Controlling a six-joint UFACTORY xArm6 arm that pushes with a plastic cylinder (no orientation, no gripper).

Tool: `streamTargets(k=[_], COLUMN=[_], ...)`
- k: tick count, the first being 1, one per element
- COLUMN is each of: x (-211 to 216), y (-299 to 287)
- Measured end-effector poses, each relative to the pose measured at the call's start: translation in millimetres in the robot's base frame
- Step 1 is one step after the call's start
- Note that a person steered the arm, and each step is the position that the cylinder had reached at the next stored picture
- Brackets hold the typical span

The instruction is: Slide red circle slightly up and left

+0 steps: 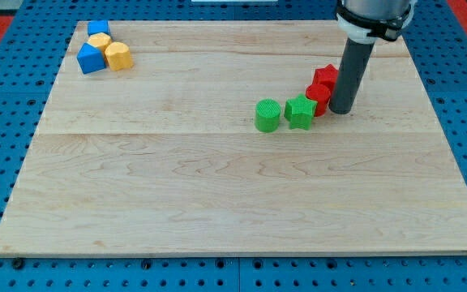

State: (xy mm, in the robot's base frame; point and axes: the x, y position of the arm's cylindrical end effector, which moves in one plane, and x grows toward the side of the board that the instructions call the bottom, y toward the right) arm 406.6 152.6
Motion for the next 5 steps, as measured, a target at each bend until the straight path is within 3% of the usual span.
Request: streamTargets(k=[1,3,5], x=[-3,-54,-74], y=[-30,-52,-129])
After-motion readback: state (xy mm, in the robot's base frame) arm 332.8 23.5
